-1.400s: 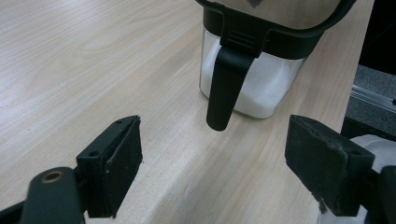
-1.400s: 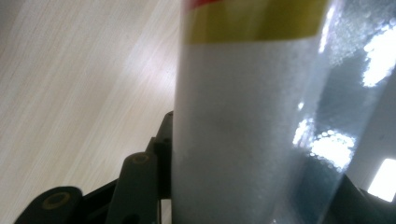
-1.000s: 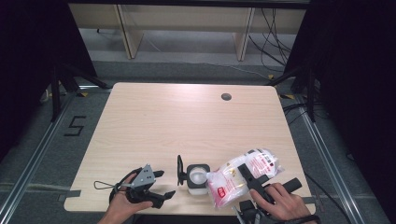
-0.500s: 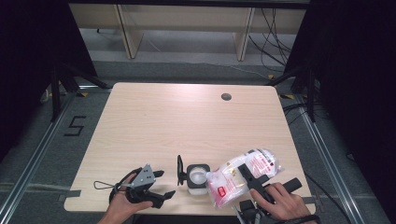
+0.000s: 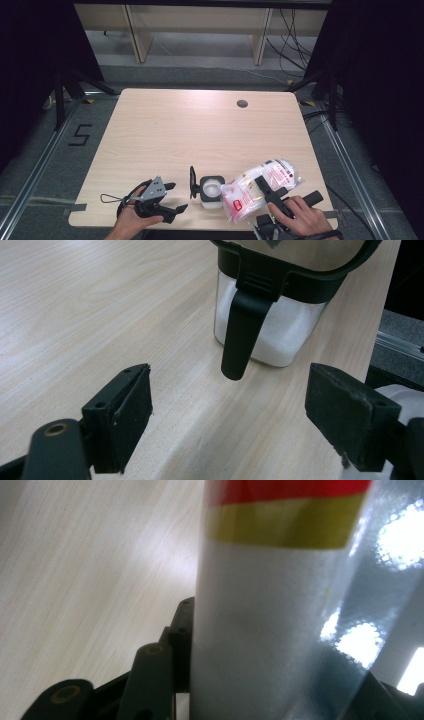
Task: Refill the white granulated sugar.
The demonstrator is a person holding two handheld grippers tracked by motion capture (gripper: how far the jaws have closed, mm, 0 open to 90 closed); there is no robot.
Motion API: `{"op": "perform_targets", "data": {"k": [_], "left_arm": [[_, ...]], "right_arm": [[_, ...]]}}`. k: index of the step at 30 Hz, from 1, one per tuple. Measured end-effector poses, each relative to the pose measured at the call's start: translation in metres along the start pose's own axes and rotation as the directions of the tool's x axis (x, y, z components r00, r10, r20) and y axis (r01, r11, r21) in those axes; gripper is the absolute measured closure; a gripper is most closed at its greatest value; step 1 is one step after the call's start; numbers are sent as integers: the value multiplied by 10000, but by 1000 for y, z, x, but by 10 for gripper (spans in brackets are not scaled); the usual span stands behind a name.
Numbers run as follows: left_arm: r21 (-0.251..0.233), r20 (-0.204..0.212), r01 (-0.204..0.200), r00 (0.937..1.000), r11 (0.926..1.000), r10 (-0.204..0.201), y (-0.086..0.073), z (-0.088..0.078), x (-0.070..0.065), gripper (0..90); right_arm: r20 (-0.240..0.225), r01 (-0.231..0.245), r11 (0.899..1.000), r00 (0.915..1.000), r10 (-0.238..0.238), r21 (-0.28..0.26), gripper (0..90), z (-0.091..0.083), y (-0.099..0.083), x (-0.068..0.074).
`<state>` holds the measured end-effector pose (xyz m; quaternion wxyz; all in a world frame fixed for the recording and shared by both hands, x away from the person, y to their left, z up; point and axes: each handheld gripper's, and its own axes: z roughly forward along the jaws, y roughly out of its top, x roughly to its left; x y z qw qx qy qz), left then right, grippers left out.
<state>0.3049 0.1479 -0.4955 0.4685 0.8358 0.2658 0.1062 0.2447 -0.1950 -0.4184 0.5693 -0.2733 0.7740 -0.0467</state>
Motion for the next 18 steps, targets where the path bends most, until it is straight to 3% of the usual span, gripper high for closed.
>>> {"op": "perform_targets", "data": {"k": [10,18], "left_arm": [[-5,5,4,10000,10000,-4,0,0,0,187],[-15,-29,-38,10000,10000,37,0,0,0,187]], "right_arm": [[79,-564,9983,9984,565,-154,614,1,-4,2],[-50,-715,9967,9974,713,-389,621,2,-6,2]]}}
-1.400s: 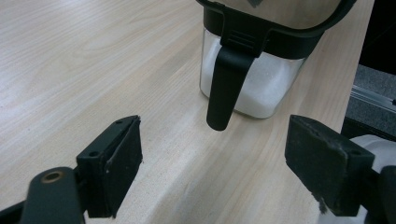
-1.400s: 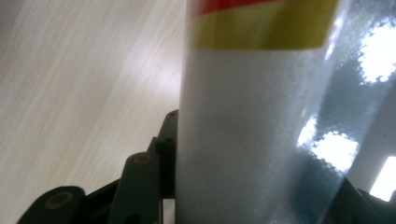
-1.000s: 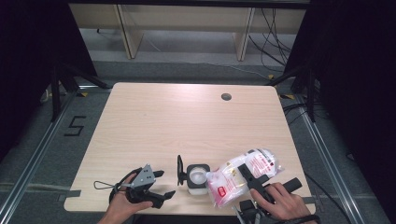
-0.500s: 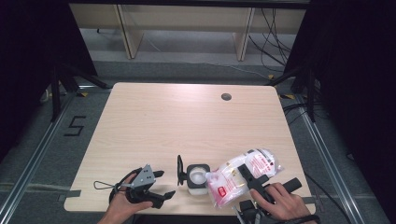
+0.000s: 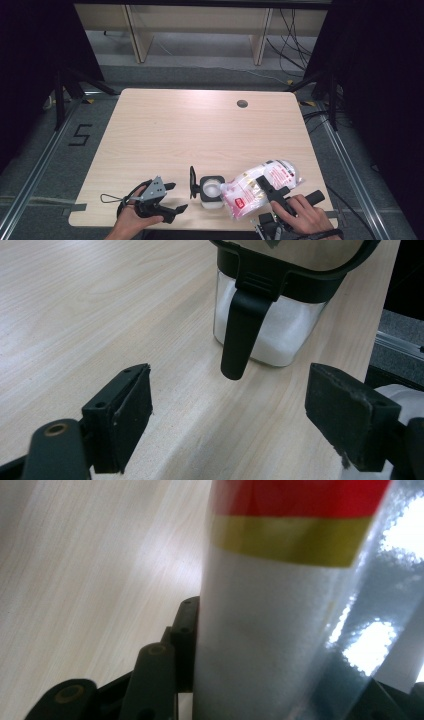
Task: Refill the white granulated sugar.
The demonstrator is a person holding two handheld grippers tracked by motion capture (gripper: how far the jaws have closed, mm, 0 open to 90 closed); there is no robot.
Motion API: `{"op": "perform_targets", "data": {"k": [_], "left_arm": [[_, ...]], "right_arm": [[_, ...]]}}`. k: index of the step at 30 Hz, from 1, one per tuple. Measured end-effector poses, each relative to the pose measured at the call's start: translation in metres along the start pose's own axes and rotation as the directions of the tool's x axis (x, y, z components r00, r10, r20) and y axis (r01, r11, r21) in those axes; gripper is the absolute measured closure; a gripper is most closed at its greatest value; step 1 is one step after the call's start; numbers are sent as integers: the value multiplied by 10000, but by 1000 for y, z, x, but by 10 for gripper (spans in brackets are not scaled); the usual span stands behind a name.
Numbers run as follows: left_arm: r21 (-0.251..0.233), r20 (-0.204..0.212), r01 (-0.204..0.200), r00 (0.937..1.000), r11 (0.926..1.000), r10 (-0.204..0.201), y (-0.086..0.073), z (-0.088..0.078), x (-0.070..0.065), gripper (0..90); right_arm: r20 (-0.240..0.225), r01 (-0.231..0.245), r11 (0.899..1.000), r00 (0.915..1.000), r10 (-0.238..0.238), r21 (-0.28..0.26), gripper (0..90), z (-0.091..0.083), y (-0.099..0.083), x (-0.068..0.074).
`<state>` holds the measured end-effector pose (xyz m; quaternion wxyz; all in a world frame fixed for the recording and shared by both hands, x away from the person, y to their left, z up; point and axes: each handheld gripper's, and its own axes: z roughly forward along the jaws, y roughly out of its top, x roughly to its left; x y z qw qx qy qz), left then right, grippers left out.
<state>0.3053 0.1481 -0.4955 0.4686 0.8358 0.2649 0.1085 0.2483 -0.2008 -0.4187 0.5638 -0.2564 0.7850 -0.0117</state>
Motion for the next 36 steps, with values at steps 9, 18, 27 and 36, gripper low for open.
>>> {"op": "perform_targets", "data": {"k": [9,18,27,36], "left_arm": [[3,10,21,10000,10000,-21,0,0,0,187],[9,39,-49,10000,10000,49,0,0,0,187],[-14,11,9,10000,10000,-9,0,0,0,187],[-26,23,59,10000,10000,-59,0,0,0,187]], "right_arm": [[-154,-934,9955,9955,932,-174,633,-1,-4,2],[-211,-1881,9778,9822,1869,-921,652,2,-14,2],[-715,-3061,9428,9516,2989,-1321,667,10,-27,7],[-1083,-4746,8693,8797,4630,-1384,680,18,-41,20]]}}
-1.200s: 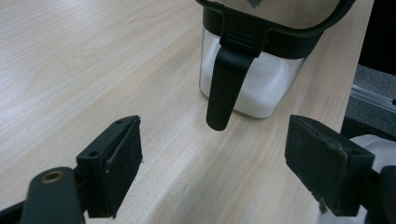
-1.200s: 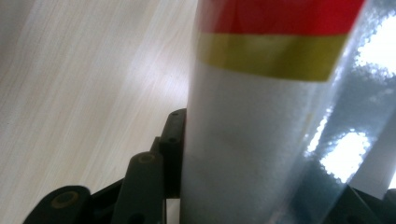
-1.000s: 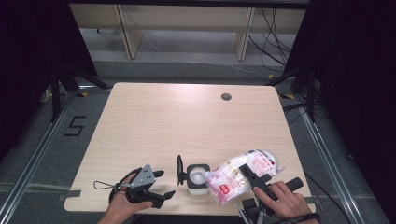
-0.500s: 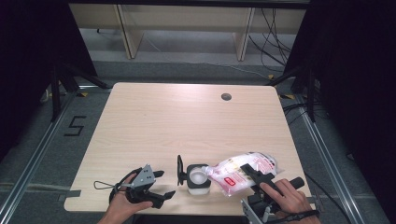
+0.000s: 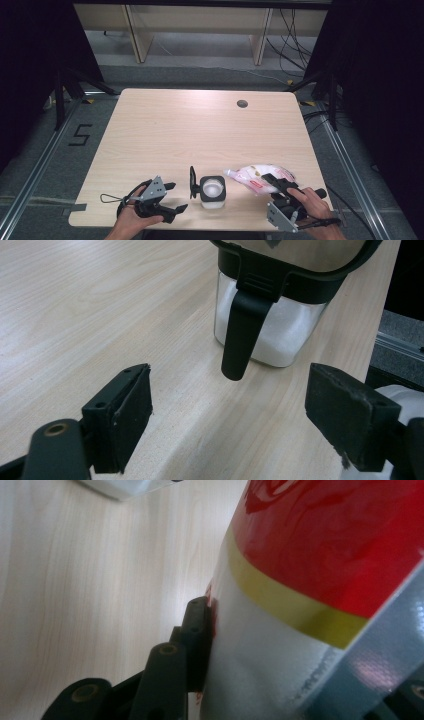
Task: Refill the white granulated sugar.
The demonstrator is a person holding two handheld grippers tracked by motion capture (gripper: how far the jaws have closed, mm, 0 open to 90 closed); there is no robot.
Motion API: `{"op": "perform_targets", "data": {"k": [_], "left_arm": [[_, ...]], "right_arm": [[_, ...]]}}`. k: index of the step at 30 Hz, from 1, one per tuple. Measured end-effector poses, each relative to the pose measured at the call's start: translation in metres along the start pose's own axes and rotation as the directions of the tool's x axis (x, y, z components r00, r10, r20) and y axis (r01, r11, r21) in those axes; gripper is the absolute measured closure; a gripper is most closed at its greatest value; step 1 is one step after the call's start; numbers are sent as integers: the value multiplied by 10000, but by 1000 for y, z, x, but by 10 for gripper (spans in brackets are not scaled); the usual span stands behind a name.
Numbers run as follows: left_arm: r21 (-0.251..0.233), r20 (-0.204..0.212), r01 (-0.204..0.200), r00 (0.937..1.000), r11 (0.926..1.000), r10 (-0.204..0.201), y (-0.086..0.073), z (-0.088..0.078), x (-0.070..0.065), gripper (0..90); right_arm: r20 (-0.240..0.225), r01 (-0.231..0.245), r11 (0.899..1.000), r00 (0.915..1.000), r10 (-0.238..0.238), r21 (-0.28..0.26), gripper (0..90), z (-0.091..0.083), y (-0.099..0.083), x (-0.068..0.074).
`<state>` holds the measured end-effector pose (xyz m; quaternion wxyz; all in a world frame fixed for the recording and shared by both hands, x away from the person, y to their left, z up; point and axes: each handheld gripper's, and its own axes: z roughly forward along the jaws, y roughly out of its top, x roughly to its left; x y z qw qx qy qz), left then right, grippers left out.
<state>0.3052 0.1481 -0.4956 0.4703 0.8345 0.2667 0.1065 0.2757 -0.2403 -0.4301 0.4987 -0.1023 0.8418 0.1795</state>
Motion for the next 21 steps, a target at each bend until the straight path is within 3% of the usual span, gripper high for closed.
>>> {"op": "perform_targets", "data": {"k": [1,2,3,4,5,7,8,9,10,11,13,14,15,16,17,18,19,21], "left_arm": [[-8,5,28,10000,10000,-28,0,0,0,187],[-7,0,61,10000,10000,-61,0,0,0,187],[-17,-16,90,10000,10000,-90,0,0,-1,187],[53,-40,19,10000,10000,-19,0,0,0,187],[50,-39,23,10000,10000,-23,0,0,0,187],[28,-12,-114,9999,9999,114,0,0,0,187],[12,9,-32,10000,10000,32,0,0,0,187],[18,7,10,10000,10000,-10,0,0,0,187],[49,-36,19,10000,10000,-19,0,0,0,187],[6,-51,45,10000,10000,-45,0,0,0,187],[-1,-56,45,10000,10000,-45,0,0,0,187],[-20,-52,47,10000,10000,-47,0,0,0,187],[-3,-51,32,10000,10000,-32,0,0,0,187],[13,-52,23,10000,10000,-22,0,0,0,187],[31,2,53,10000,10000,-53,0,0,-1,187],[99,-41,-151,9999,9998,152,1,-1,0,187],[86,26,43,10000,10000,-43,0,0,-1,187],[86,-11,29,10000,10000,-29,0,0,-1,187]], "right_arm": [[86,418,9991,9991,-417,-116,681,1,-1,-5],[142,254,9995,9996,-251,-175,682,2,-2,-5],[-31,-713,9974,9974,713,-104,683,3,-5,0],[70,-14,9996,10000,16,-290,684,4,-6,-6],[-81,-630,9974,9980,628,-340,684,6,-9,-3],[-173,-1246,9917,9921,1241,-328,685,10,-12,0],[-253,-1387,9900,9901,1381,-259,686,12,-13,0],[-238,-1111,9932,9936,1104,-348,689,14,-14,-1],[-308,-1280,9912,9914,1270,-330,690,16,-15,-1],[-379,-1759,9842,9838,1750,-205,691,17,-16,1],[-406,-1686,9851,9851,1672,-345,696,21,-18,-1],[-415,-1952,9795,9803,1933,-493,700,24,-20,1],[-377,-1756,9837,9840,1741,-384,703,25,-19,0],[-410,-2072,9779,9777,2060,-262,705,26,-19,2],[-401,-1968,9799,9799,1954,-324,706,28,-19,1],[-381,-2210,9748,9748,2198,-310,707,29,-18,2],[-437,-2139,9759,9763,2121,-423,708,31,-18,-1],[-385,-2478,9667,9686,2457,-637,709,34,-18,-3]]}}
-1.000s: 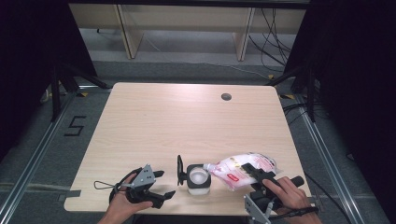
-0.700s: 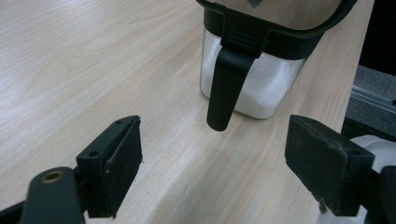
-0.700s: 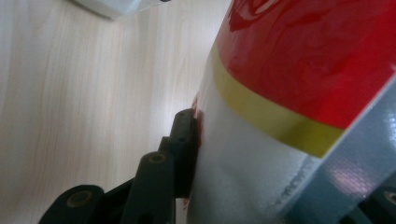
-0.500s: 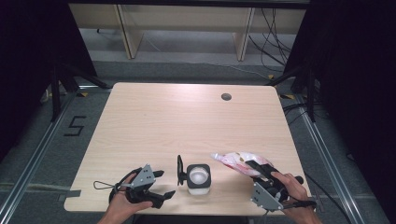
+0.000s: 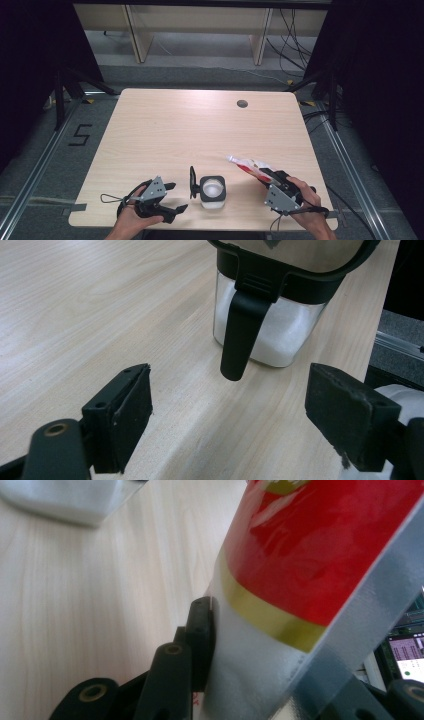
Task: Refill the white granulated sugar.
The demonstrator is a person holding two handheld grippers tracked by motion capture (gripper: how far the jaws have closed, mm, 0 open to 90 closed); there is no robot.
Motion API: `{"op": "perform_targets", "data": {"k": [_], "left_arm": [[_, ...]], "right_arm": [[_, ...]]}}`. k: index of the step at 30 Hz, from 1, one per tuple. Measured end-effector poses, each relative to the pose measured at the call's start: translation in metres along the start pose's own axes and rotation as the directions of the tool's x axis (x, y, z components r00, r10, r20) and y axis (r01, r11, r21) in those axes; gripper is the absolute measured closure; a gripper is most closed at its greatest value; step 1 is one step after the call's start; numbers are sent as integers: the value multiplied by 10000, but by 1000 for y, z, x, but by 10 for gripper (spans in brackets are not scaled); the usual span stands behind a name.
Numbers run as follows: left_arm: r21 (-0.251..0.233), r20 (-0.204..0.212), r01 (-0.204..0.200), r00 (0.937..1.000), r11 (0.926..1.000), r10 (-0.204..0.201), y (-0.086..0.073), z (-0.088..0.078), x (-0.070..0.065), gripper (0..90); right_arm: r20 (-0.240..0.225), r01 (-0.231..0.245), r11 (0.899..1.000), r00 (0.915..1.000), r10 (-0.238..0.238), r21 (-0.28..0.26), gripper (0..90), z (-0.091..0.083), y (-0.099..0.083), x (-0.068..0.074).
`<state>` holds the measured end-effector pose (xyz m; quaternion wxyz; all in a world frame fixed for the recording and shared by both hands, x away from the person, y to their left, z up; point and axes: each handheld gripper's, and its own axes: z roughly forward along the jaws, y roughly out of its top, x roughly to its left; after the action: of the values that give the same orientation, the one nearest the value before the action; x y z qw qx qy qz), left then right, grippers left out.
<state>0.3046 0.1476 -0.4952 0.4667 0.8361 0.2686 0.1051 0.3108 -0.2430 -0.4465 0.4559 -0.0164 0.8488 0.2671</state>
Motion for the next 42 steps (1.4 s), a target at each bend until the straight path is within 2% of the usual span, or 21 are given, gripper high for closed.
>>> {"op": "perform_targets", "data": {"k": [2,5,7,11,12,14,17,18,19,20,21,22,23,26,30,32,38,39,40,41,42], "left_arm": [[4,9,-33,10000,10000,33,0,0,0,187],[68,-92,-142,9999,9999,142,0,-1,1,187],[-148,-25,95,10000,9998,-95,0,0,-1,187],[-132,35,-17,10000,9999,18,0,-1,0,187],[-129,23,-164,9999,9998,164,1,-1,1,187],[-63,13,-171,9999,9998,171,1,-2,1,187],[-119,31,-162,9999,9998,162,1,-1,1,187],[-120,2,-107,9999,9999,107,1,-2,1,187],[-64,-6,-111,9999,9999,111,1,-2,0,187],[-67,-6,-120,9999,9999,120,1,-2,0,187],[-131,-18,75,10000,9999,-75,0,-2,-1,187],[65,-86,-192,9998,9998,193,1,-3,2,187],[-98,-66,16,10000,10000,-17,0,-3,0,187],[-139,-14,-85,10000,9999,85,0,-2,0,187],[-158,-7,-51,10000,9999,51,1,-3,-1,189],[-133,2,-164,9999,9998,164,1,-4,1,189],[-147,27,-197,9998,9997,197,1,-3,0,189],[-126,29,-233,9997,9996,234,1,-3,0,189],[-88,-19,32,10000,10000,-33,1,-4,-1,189],[-146,-10,4,10000,9999,-4,1,-3,-1,189],[-135,15,-186,9998,9997,187,1,-3,1,189]], "right_arm": [[-130,-825,9963,9965,823,-221,710,2,1,2],[-294,-1195,9906,9926,1178,-663,712,8,0,-1],[-367,-1603,9850,9867,1582,-643,712,10,-2,-1],[-391,-2097,9750,9775,2073,-729,716,10,-9,-4],[-358,-1977,9768,9801,1954,-821,717,10,-11,-7],[-411,-2595,9631,9655,2571,-720,718,9,-17,-7],[-378,-2750,9574,9614,2727,-878,721,8,-22,-10],[-425,-3109,9467,9503,3083,-846,721,7,-24,-9],[-389,-3104,9463,9506,3080,-903,720,6,-27,-10],[-392,-3313,9395,9435,3291,-872,720,5,-28,-10],[-411,-3311,9390,9435,3287,-925,721,5,-30,-10],[-408,-3376,9364,9413,3352,-957,721,4,-32,-11],[-421,-3472,9326,9378,3447,-984,721,3,-33,-11],[-459,-3746,9212,9272,3718,-1050,721,1,-38,-12],[-448,-4302,8962,9027,4279,-1085,719,-2,-46,-12],[-433,-4347,8930,9005,4327,-1165,719,-5,-50,-12],[-403,-4870,8654,8731,4858,-1177,712,-8,-57,-11],[-298,-4785,8689,8774,4789,-1267,710,-8,-58,-12],[-307,-4913,8626,8704,4914,-1210,708,-9,-59,-11],[-277,-5036,8557,8632,5042,-1192,706,-10,-59,-10],[-154,-4811,8675,8754,4832,-1263,703,-11,-61,-11]]}}
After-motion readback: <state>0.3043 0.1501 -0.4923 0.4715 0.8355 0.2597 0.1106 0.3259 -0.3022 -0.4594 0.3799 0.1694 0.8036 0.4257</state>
